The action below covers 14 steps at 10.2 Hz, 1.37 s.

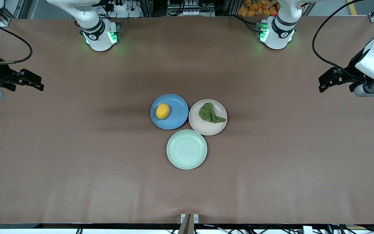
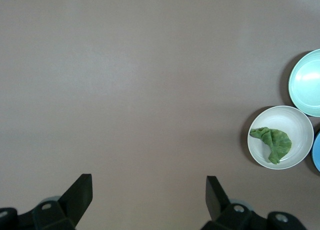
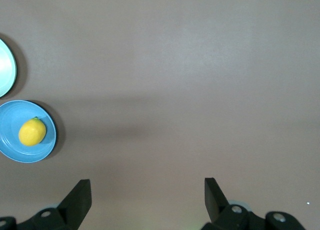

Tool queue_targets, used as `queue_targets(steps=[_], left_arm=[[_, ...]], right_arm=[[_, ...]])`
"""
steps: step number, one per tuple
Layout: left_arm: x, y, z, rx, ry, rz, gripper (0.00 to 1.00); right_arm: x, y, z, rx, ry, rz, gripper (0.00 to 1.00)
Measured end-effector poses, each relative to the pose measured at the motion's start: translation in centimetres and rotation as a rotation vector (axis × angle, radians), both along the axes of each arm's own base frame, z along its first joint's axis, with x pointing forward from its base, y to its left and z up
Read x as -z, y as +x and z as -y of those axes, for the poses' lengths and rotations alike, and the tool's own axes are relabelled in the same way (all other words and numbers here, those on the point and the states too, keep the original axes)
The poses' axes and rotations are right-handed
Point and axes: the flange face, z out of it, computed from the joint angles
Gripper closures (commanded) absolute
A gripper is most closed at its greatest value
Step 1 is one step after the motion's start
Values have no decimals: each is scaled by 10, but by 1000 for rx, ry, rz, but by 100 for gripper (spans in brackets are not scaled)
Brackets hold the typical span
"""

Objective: Pick lemon and lettuce from blue and beige plates
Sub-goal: 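Start moving the left gripper toward the lettuce on the beige plate, then lower the left gripper over the lettuce while the right gripper reaches the lemon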

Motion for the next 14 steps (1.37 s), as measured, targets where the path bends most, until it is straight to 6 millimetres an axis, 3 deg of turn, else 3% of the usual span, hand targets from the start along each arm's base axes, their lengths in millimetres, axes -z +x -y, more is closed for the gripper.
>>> queue_targets(steps=[4, 7, 9, 11, 12, 14], left_arm=[[1, 0, 2, 4, 0, -2, 0], [22, 3, 36, 47, -4, -38, 0], [60, 16, 92, 29, -29, -45, 0], [115, 29, 154, -25, -64, -57, 0], [146, 31, 186, -60, -77, -69, 0], [207, 28, 248, -166, -104, -90, 0]], right_arm=[[-16, 0, 6, 6, -9, 25, 0], [-29, -1, 0, -8, -18, 47, 0], [-29, 0, -1, -12, -18, 49, 0], [-18, 8, -4, -17, -16, 43, 0], [-2, 21, -11, -30, -9, 49, 0], [60, 60, -51, -90, 6, 42, 0]])
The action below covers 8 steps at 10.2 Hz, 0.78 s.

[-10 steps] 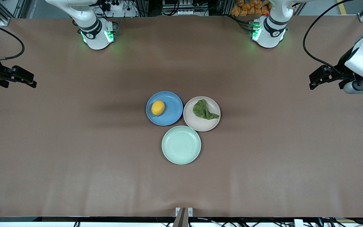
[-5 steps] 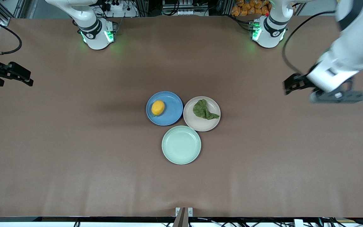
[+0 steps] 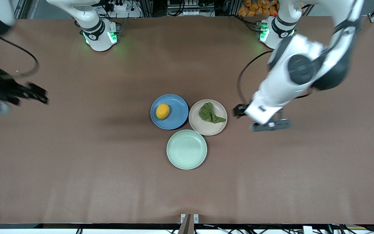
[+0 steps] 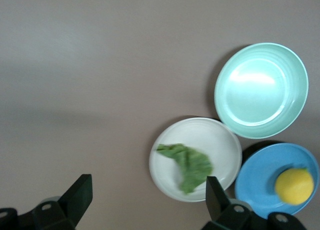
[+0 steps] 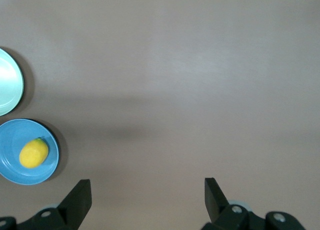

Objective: Pick lemon and lettuce from blue and beige plates
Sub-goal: 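Lower the left gripper over the lettuce while the right gripper reaches the lemon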

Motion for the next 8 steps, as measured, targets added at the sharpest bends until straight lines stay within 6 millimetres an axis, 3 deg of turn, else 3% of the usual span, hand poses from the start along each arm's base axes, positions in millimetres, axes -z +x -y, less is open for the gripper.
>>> queue_targets(steps=[2, 4, 6, 8], left_arm=[[54, -13, 43, -53, 24, -41, 0], [103, -28, 74, -95, 58, -72, 0], [149, -43, 97, -131, 108, -69, 0], [182, -47, 103, -162, 112, -87, 0]], right_arm=[[67, 30, -62, -72, 6, 15, 0], [110, 41, -116, 32, 12, 38, 0], [136, 33, -167, 122, 8, 21, 0], [164, 17, -211, 146, -10, -23, 0]])
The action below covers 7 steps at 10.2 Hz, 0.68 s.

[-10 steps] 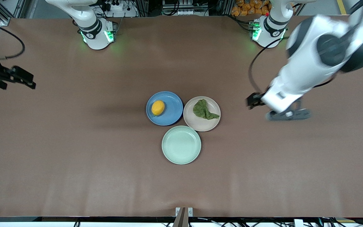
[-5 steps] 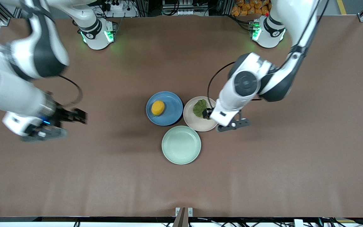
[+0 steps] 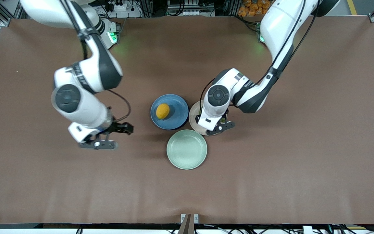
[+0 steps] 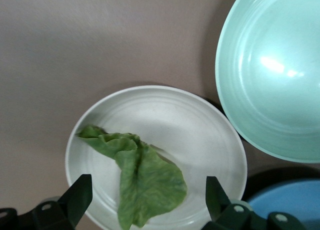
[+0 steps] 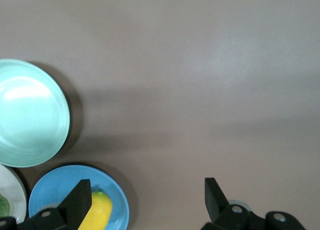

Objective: Pick lemon and lettuce from blue and beige plates
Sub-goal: 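Lower the left gripper over the lettuce while the right gripper reaches the lemon, then close the left gripper on the lettuce while the right gripper grasps the lemon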

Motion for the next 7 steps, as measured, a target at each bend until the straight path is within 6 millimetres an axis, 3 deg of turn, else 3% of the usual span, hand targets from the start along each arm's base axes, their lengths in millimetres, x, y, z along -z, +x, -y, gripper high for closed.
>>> queue_targets(steps=[3, 7], left_arm=[[24, -4, 0, -18, 10, -25, 7], [44, -18, 1, -58, 42, -58, 18]], right_arm=[[46, -38, -63, 74, -17, -85, 0], [112, -99, -112, 130, -1, -149, 0]])
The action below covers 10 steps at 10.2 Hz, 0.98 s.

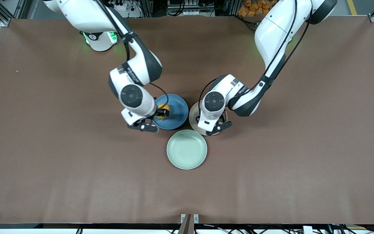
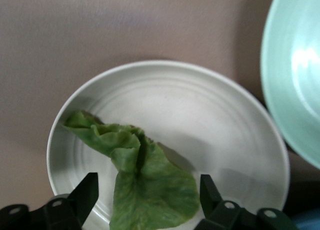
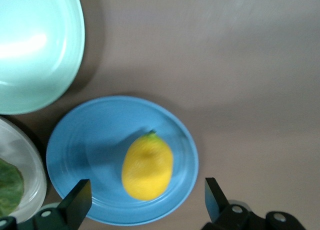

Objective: Pick lemon and lettuce from blue and beige plates
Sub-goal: 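Close the left gripper on the lettuce while the right gripper grasps the lemon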

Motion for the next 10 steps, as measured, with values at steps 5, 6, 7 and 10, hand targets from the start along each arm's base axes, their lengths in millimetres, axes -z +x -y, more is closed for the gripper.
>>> queue_targets(steps=[5, 6, 7, 10], left_arm=[[13, -15, 1, -44, 31, -24, 76], [13, -15, 1, -47, 32, -23, 93], [13, -15, 2, -48, 32, -23, 100], [4, -12, 2, -52, 24, -10, 100]], right_arm=[[54, -52, -20, 36, -39, -3, 0], [55, -52, -17, 39, -43, -4, 0], [57, -51, -15, 44, -45, -5, 0], [66, -44, -4, 71, -55, -11, 0]])
